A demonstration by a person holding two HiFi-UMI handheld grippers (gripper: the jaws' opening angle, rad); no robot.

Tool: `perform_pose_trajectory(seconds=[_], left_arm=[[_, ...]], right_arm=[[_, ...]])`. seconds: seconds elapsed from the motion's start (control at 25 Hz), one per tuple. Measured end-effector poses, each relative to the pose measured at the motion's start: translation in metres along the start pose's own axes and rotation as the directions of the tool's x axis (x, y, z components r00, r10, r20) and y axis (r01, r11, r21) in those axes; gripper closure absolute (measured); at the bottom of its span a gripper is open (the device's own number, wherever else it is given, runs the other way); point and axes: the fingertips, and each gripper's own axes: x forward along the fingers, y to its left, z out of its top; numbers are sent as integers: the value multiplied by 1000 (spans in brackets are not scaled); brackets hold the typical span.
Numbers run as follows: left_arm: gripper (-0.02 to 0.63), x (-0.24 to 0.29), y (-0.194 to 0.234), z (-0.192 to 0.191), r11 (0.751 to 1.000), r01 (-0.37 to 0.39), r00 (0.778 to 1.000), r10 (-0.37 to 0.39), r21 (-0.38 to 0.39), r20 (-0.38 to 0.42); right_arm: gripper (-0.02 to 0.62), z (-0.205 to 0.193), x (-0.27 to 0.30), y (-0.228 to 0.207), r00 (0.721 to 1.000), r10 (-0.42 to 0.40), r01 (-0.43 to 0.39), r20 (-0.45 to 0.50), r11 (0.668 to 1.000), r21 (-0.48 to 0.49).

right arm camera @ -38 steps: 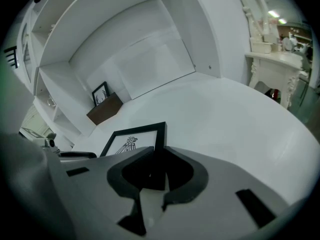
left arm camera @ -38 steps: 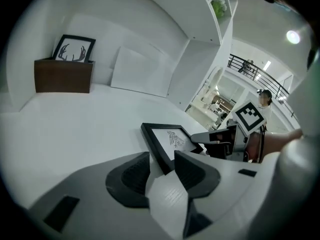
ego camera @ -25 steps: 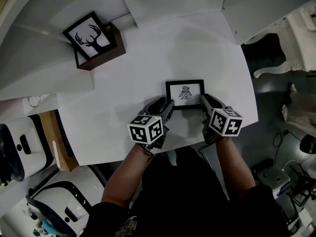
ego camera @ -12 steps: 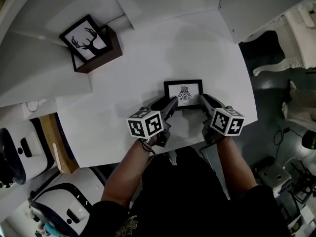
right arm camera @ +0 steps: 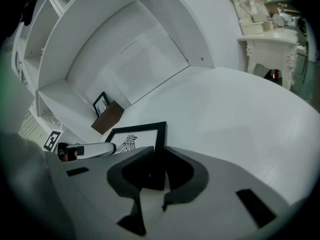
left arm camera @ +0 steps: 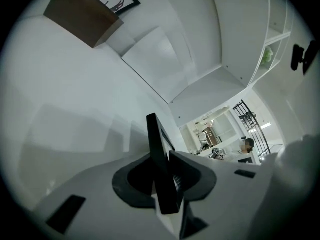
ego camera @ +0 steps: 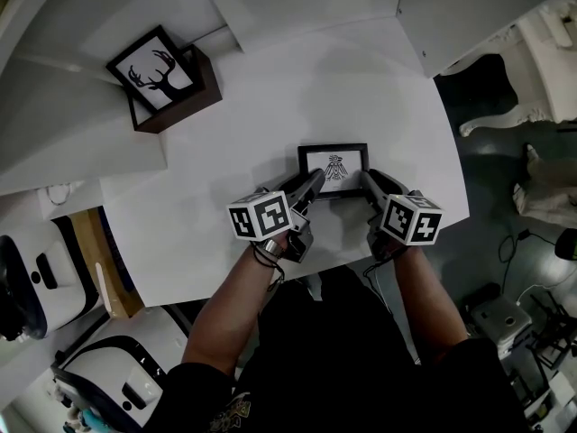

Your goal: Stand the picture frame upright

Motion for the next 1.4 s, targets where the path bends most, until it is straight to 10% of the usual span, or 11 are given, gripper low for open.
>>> perform_pose_trajectory(seconds=[0.32,0.76,1.4], left_arm=[[563,-8,-9,-1,986,122,991,-114,-116,71],[574,-35,-31,6,972,229,968,-221,-58,123],[574,-122,-68,20,918,387,896,-396,85,200]], right_arm=[[532,-4,3,4,1000,4,-5,-28,999,-48],[425,-5,-2,25,970,234,-231,-60,972,44],[506,17,-41,125,749,646,-652,-143,758,8]])
